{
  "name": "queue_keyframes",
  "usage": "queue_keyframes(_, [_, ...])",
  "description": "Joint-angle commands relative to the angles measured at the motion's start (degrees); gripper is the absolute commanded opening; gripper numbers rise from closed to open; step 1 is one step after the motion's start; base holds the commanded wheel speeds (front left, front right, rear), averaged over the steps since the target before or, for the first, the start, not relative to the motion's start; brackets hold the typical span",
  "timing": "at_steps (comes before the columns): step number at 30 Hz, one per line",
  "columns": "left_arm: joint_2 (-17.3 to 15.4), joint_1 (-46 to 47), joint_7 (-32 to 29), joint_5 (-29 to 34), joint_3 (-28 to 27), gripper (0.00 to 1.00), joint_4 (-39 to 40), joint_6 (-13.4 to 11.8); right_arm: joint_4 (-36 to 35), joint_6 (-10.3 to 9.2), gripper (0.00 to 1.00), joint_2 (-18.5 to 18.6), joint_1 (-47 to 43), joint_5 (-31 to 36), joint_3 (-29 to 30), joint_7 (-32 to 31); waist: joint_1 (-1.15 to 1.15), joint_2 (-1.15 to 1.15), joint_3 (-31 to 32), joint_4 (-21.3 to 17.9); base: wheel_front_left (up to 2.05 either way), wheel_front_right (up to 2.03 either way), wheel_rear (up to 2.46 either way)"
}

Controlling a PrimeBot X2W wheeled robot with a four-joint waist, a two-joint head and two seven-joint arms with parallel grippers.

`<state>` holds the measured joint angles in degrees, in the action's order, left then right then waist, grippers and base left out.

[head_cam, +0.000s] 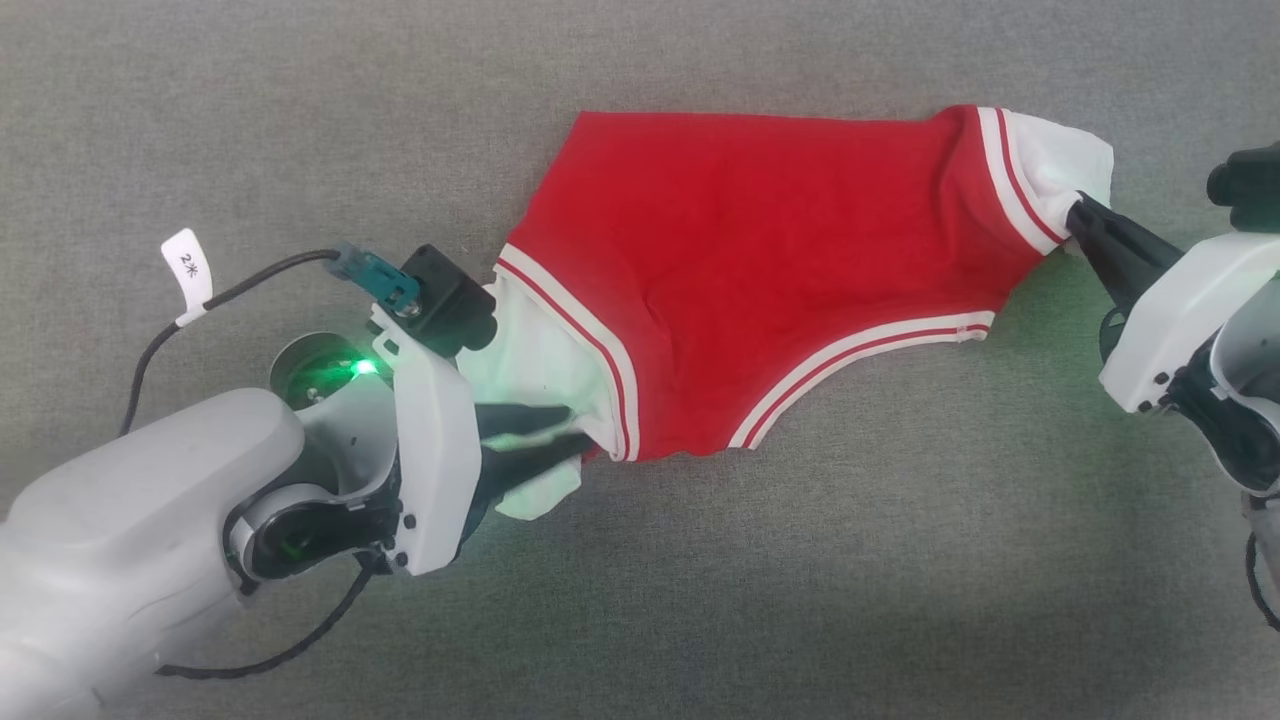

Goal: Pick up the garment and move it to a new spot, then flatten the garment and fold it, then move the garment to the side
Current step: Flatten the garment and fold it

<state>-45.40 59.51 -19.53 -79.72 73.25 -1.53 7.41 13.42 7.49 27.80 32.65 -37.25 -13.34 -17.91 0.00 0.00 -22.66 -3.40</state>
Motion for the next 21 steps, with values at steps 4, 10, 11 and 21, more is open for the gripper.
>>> queue_keyframes(4, [-0.48, 0.16, 1.26, -1.83, -0.6, 0.0, 0.79, 0.06, 0.14, 0.0, 0.0, 0.51, 0.24, -0.39, 0.21, 0.47, 0.0, 0.0, 0.43, 0.16, 0.0, 0.0, 0.0])
queue_keyframes(10, [-2.0, 0.69, 4.11, -4.65, -2.58, 0.0, 1.68, 0.06, -1.11, 0.0, 0.0, 1.7, 0.73, -0.28, 1.84, 0.49, 0.0, 0.0, 1.2, 0.96, 0.0, 0.0, 0.0])
queue_keyframes(11, [-2.4, 1.13, 5.19, -4.51, -3.39, 0.0, 1.5, 0.06, -1.65, 0.0, 0.0, 1.81, 0.91, -0.7, 2.46, 0.51, 0.0, 0.0, 1.17, 1.16, 0.0, 0.0, 0.0])
queue_keyframes(21, [1.69, 10.44, 14.06, -7.17, -13.54, 0.0, -14.28, -0.2, -2.12, 0.0, 0.0, -1.62, 15.64, -0.05, 8.22, -2.46, 0.0, 0.0, -2.0, 2.86, 0.0, 0.0, 0.0])
